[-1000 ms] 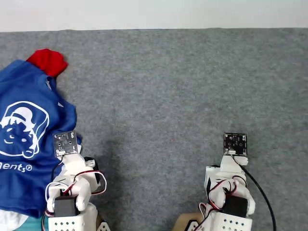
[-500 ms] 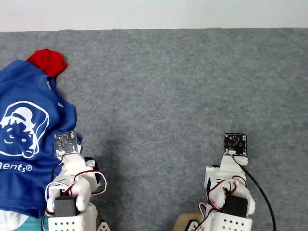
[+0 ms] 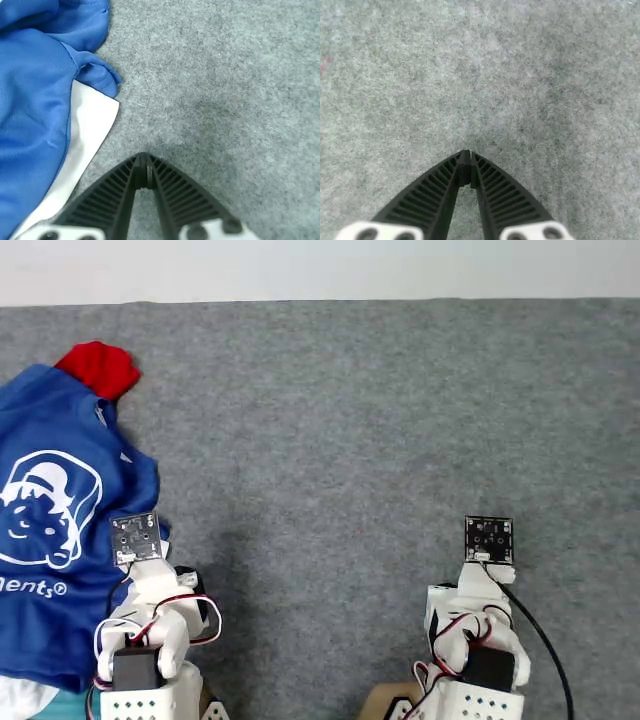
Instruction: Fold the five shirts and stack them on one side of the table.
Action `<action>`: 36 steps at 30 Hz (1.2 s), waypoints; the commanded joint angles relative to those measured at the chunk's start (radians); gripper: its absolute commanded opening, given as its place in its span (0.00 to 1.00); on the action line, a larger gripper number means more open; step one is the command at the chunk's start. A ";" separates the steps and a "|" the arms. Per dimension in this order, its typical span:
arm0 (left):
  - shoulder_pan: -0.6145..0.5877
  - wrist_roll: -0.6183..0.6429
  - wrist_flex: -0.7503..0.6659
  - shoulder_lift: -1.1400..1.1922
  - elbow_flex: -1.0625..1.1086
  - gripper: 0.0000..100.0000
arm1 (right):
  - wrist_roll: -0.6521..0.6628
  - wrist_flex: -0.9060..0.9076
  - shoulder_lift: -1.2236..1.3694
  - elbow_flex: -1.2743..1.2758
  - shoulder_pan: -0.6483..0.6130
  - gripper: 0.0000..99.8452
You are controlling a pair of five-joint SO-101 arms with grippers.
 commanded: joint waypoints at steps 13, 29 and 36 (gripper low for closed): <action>0.044 -0.006 -0.049 -0.011 -0.005 0.00 | 0.008 -0.005 -0.005 0.017 0.012 0.01; 0.071 -0.236 -0.242 -0.009 -0.225 0.01 | 0.008 -0.005 -0.005 0.017 0.012 0.01; 0.084 -0.233 -0.106 0.103 -0.364 0.08 | 0.008 -0.005 -0.005 0.017 0.012 0.01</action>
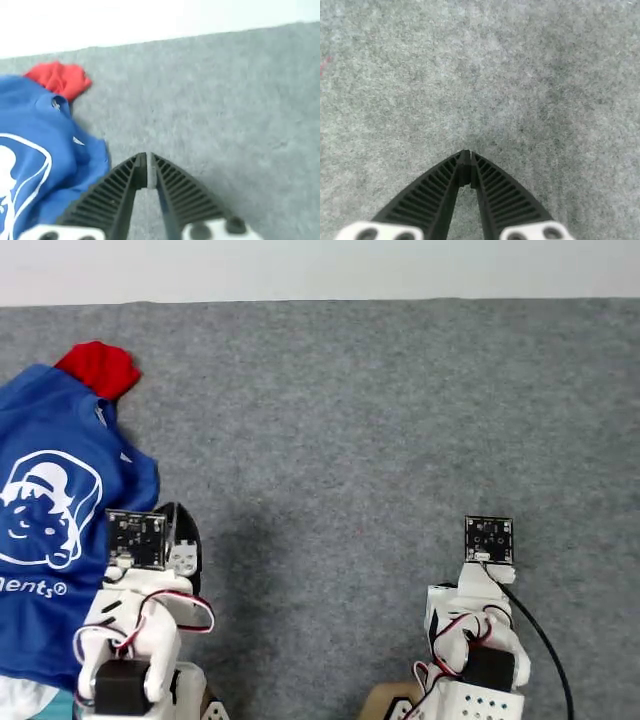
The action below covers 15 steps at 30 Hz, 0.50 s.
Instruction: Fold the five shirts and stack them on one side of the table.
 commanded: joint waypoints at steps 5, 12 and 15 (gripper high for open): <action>0.003 0.037 0.074 0.304 -0.263 0.09 | 0.008 -0.005 -0.005 0.017 0.012 0.01; 0.002 0.040 0.270 0.775 -0.736 0.09 | 0.008 -0.005 -0.005 0.017 0.012 0.01; 0.000 0.038 0.430 0.993 -0.975 0.09 | 0.008 -0.005 -0.005 0.017 0.012 0.01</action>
